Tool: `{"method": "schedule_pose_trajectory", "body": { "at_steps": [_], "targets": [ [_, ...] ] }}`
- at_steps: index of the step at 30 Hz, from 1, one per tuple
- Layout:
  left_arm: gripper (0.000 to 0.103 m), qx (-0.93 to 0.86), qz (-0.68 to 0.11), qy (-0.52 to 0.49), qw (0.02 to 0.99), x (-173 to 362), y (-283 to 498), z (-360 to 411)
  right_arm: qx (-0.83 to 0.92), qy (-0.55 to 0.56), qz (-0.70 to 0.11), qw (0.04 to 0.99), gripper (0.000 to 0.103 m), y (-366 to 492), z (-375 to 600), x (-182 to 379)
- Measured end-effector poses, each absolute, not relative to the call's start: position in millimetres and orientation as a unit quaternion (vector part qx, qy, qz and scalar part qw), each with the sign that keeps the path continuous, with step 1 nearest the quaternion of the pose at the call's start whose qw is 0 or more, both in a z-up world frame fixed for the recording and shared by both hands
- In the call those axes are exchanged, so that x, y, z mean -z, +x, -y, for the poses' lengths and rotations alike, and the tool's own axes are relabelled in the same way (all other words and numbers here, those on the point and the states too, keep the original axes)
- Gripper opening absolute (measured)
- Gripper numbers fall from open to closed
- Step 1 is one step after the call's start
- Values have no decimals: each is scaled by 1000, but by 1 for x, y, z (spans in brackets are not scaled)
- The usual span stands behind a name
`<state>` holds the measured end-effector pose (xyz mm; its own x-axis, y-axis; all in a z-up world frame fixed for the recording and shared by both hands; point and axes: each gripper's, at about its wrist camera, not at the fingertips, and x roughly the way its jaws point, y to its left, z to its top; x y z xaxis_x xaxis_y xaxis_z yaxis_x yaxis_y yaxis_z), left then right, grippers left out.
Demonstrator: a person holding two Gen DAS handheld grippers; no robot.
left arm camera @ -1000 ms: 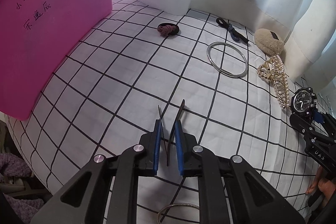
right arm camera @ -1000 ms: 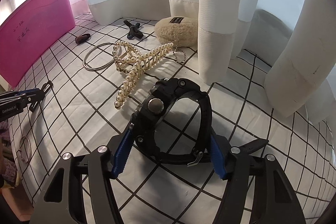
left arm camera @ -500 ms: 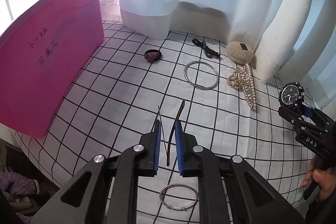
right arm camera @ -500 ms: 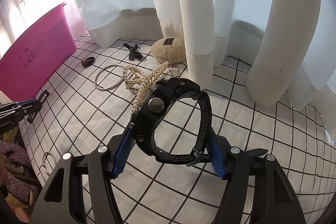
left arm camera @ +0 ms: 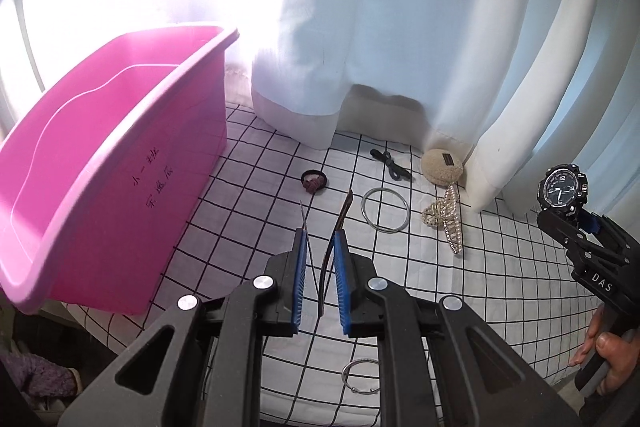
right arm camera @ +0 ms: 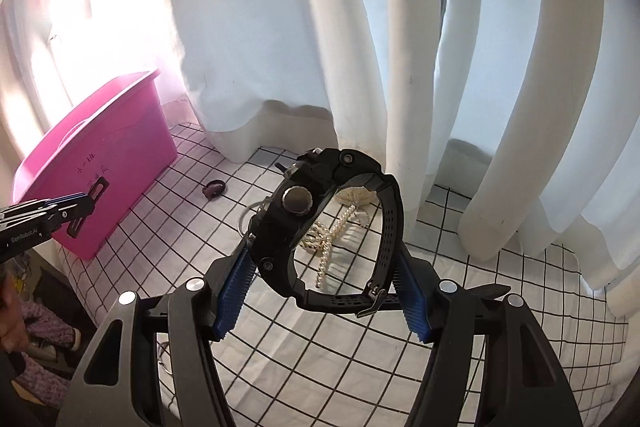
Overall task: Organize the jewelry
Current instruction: 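Carry the hairpins and watch over the pink tub and open both tools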
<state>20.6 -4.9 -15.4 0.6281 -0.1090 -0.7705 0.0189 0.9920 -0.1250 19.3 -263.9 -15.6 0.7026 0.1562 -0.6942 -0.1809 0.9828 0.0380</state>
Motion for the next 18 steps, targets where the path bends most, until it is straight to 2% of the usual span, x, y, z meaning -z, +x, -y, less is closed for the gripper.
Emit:
{"method": "schedule_pose_trajectory", "body": {
  "at_steps": [9, 18],
  "targets": [
    [14, 27, -390, -65, 918, -28, 14, -47, -145, -27, -336, 930, 62, 25, 184, -25],
    [15, -32, -372, -80, 924, -45, 10, -130, -240, -43, -316, 917, 62, 55, 79, -49]
  ]
}}
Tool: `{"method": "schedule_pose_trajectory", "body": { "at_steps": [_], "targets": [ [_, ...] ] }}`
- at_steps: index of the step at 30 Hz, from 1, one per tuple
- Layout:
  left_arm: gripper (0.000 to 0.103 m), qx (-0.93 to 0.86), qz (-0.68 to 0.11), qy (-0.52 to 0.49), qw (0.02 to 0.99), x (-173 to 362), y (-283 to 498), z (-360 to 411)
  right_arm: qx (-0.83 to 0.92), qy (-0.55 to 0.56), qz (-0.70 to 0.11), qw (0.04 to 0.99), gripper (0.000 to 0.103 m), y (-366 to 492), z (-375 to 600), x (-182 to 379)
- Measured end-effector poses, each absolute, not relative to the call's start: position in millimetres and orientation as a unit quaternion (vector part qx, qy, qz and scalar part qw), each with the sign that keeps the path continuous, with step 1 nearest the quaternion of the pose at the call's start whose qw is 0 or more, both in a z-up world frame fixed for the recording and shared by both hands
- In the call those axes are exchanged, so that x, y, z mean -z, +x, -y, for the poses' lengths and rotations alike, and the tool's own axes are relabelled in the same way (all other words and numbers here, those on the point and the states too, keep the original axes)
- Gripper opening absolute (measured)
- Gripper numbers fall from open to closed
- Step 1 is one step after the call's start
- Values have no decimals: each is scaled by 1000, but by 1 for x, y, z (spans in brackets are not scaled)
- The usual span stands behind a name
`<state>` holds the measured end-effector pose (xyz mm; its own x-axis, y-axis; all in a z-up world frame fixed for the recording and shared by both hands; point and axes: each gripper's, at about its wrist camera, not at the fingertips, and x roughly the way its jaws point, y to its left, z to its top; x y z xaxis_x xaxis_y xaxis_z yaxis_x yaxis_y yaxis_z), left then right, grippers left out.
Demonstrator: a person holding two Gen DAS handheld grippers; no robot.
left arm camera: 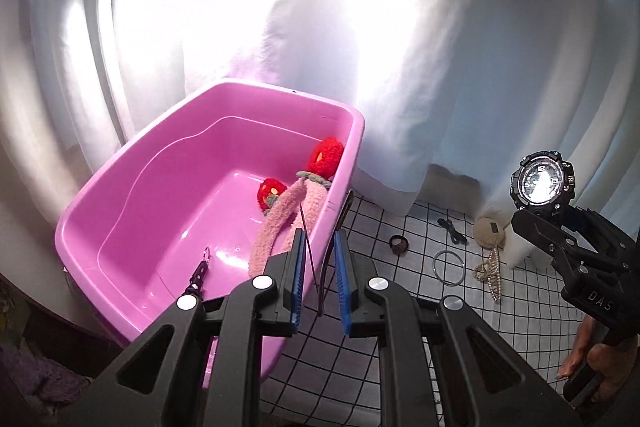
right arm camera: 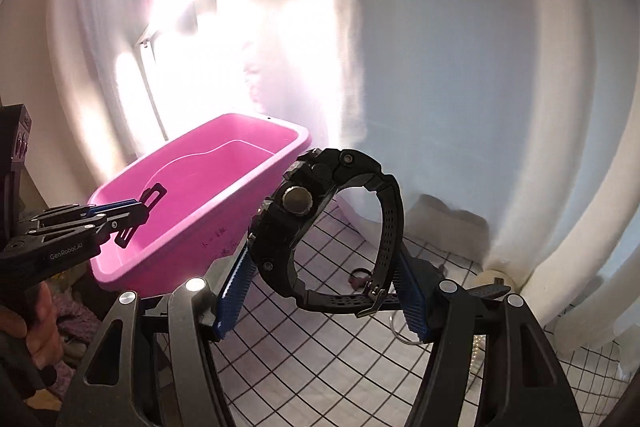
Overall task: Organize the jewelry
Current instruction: 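Carry the hairpins and watch over the pink tub and open both tools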
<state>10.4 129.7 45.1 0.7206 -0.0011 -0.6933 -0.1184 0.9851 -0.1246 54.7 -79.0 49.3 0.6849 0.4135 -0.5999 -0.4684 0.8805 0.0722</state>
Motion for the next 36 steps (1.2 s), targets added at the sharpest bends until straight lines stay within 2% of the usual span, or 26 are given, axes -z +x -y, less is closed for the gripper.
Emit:
{"method": "schedule_pose_trajectory", "body": {
  "at_steps": [14, 25, 36],
  "targets": [
    [15, -111, -398, -107, 904, -20, 34, -242, -328, -101, -332, 879, 62, 112, -69, -57],
    [17, -134, -452, -127, 872, 13, 59, -274, -332, -165, -401, 837, 62, 162, -135, -23],
    [18, -150, -485, -141, 850, 33, 72, -290, -301, -179, -461, 815, 63, 194, -153, 15]
  ]
}}
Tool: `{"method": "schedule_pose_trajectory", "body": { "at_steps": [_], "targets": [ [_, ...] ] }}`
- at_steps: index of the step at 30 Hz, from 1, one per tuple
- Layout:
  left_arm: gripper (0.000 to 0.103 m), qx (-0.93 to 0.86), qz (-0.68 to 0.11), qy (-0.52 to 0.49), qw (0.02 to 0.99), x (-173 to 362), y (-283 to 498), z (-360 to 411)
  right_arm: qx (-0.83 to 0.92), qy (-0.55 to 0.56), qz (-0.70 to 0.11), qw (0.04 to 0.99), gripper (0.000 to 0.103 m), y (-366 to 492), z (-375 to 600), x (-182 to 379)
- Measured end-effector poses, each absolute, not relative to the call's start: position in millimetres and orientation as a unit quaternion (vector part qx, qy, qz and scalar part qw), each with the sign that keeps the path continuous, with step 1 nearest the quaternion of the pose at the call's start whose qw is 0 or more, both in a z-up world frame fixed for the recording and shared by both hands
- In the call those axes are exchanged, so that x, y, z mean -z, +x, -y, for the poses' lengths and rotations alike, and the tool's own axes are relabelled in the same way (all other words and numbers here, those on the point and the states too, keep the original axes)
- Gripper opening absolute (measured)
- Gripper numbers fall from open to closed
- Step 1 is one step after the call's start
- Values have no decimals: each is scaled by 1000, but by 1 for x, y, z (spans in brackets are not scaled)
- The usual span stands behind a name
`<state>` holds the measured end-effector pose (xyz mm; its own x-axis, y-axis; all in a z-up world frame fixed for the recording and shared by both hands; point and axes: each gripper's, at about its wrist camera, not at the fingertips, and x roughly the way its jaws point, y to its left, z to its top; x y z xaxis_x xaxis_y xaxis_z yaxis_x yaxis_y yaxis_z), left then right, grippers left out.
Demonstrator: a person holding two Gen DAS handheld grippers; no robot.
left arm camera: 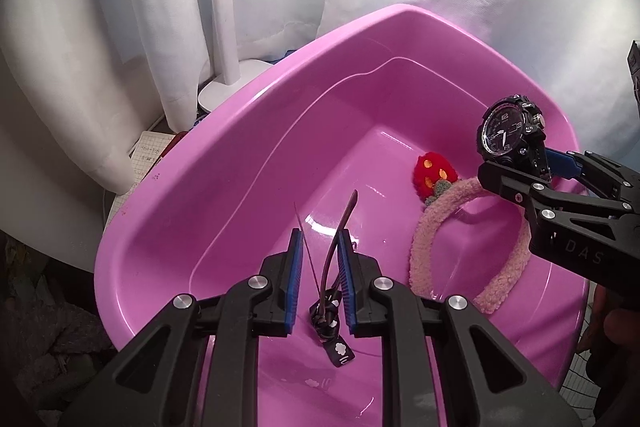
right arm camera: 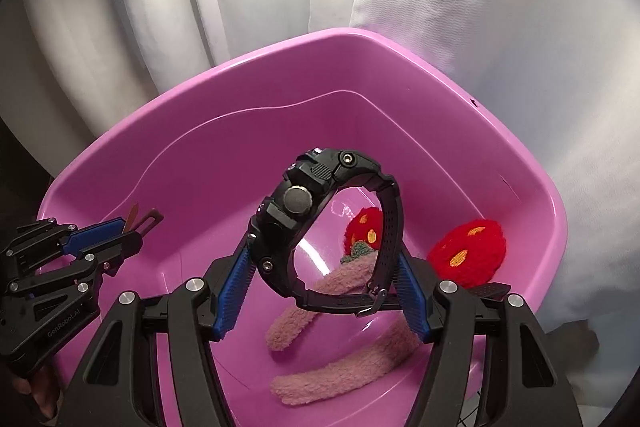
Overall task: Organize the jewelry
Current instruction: 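Carry the hairpins and watch over the pink tub and open both tools, then withdraw both tools from the tub back over the table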
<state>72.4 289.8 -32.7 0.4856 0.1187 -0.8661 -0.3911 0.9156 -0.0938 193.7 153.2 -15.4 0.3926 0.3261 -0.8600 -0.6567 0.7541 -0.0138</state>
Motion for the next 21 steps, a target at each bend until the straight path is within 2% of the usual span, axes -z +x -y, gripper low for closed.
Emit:
{"method": "schedule_pose_trajectory", "body": {
  "at_steps": [5, 7, 9, 10, 11, 12, 13, 14, 21],
  "targets": [
    [19, -153, -488, -142, 848, 34, 75, -292, -292, -182, -470, 813, 63, 203, -154, 19],
    [30, -154, -485, -141, 849, 32, 75, -291, -287, -189, -477, 809, 63, 204, -155, 20],
    [57, -154, -481, -127, 854, 28, 75, -288, -283, -197, -480, 807, 63, 204, -157, 20],
    [63, -154, -477, -119, 857, 25, 74, -285, -283, -199, -480, 806, 64, 204, -159, 20],
    [76, -157, -474, -114, 859, 22, 74, -283, -282, -200, -478, 807, 66, 204, -159, 19],
    [84, -161, -472, -115, 859, 21, 73, -283, -279, -200, -475, 810, 67, 203, -159, 17],
    [84, -161, -469, -123, 860, 20, 71, -284, -275, -200, -473, 813, 72, 204, -159, 15],
    [84, -159, -470, -132, 858, 20, 71, -286, -274, -196, -472, 815, 73, 205, -158, 13],
    [85, -166, -476, -133, 853, 23, 67, -289, -274, -181, -474, 817, 73, 209, -157, 7]
  ]
}}
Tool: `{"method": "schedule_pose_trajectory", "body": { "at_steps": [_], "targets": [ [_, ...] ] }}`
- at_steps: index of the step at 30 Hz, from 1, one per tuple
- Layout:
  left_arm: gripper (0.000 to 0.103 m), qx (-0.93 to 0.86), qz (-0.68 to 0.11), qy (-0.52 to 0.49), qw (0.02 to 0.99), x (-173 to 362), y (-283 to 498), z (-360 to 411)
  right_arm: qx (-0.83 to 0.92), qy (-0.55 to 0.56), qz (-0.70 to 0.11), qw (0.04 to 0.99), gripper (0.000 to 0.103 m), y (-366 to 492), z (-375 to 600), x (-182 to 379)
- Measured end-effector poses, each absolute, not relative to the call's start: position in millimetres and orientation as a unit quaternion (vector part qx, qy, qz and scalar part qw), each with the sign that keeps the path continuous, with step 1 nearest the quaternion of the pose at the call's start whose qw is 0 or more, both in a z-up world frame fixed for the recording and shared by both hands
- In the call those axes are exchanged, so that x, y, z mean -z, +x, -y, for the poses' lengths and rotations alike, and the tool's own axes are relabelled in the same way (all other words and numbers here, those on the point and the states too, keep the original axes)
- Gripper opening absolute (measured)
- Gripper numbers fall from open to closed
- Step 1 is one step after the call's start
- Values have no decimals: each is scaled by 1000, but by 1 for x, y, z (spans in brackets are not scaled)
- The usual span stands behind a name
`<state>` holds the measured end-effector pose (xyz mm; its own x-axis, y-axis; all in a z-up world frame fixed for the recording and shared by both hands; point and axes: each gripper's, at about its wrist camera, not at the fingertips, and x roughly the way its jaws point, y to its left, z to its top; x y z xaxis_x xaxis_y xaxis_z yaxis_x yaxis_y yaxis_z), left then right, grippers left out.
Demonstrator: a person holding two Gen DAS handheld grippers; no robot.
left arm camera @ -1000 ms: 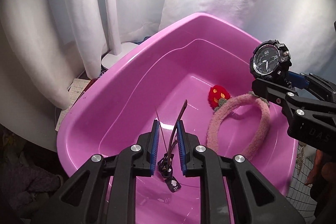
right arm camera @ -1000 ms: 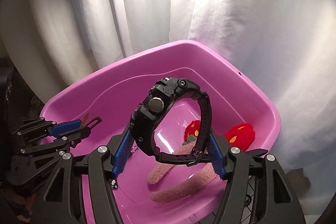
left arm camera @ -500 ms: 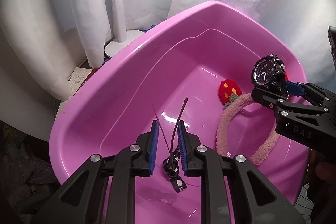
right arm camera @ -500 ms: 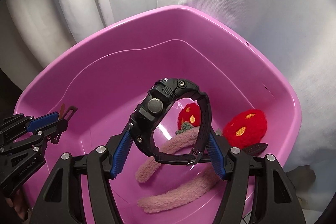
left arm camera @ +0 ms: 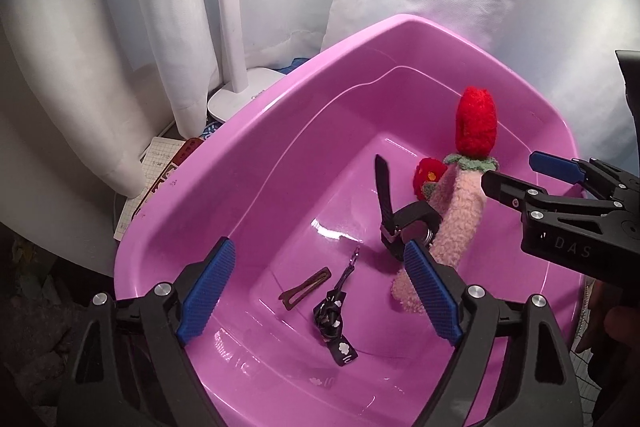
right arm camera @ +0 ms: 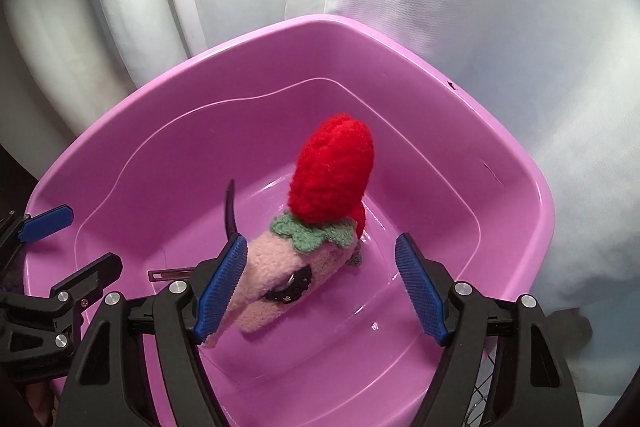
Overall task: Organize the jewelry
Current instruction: 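Withdraw both tools from the tub back over the table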
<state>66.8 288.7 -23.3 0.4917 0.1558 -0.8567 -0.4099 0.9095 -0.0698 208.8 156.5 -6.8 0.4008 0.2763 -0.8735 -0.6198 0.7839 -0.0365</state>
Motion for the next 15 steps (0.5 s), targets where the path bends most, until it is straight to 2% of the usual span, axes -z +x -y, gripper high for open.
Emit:
{"method": "schedule_pose_trajectory", "body": {
  "at_steps": [15],
  "targets": [
    [85, -182, -459, -119, 861, 7, 52, -282, -282, -175, -461, 823, 73, 188, -145, -5]
  ]
}}
